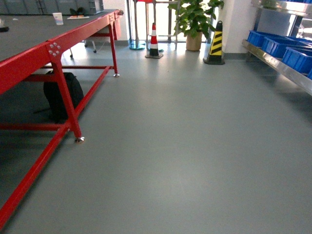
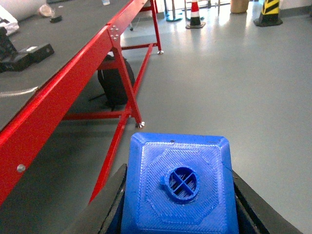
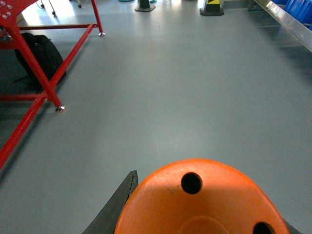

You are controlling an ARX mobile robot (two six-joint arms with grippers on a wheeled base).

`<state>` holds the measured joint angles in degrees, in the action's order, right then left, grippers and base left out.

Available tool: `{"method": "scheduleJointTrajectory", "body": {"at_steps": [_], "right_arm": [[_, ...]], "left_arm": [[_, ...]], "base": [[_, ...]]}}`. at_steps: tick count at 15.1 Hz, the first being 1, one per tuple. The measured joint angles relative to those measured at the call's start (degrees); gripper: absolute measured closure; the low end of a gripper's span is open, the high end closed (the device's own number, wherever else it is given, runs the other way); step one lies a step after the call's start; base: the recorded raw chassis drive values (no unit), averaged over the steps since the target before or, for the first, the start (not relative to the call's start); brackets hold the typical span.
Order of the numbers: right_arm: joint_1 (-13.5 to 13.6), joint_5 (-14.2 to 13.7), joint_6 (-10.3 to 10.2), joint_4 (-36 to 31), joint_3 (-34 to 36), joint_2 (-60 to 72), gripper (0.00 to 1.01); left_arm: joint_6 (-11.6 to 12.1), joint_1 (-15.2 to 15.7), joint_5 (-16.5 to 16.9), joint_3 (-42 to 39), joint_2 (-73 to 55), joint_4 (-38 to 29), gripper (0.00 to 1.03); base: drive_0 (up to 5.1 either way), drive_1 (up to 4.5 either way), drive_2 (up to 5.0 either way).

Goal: Sort blue parts and orange caps into right shelf containers

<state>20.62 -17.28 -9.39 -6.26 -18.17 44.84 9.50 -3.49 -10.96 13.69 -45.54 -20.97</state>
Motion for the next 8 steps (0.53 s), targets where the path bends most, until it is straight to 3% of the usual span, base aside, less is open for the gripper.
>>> {"method": "scheduleJointTrajectory", "body": {"at_steps": [8], "right_arm": [[0.0, 0.0, 0.0, 0.1, 0.0, -0.1, 0.59]], "left_arm": [[0.0, 0.0, 0.0, 0.0, 0.0, -0.1, 0.58]], "base": [[0.1, 4.37, -4.2]]}}
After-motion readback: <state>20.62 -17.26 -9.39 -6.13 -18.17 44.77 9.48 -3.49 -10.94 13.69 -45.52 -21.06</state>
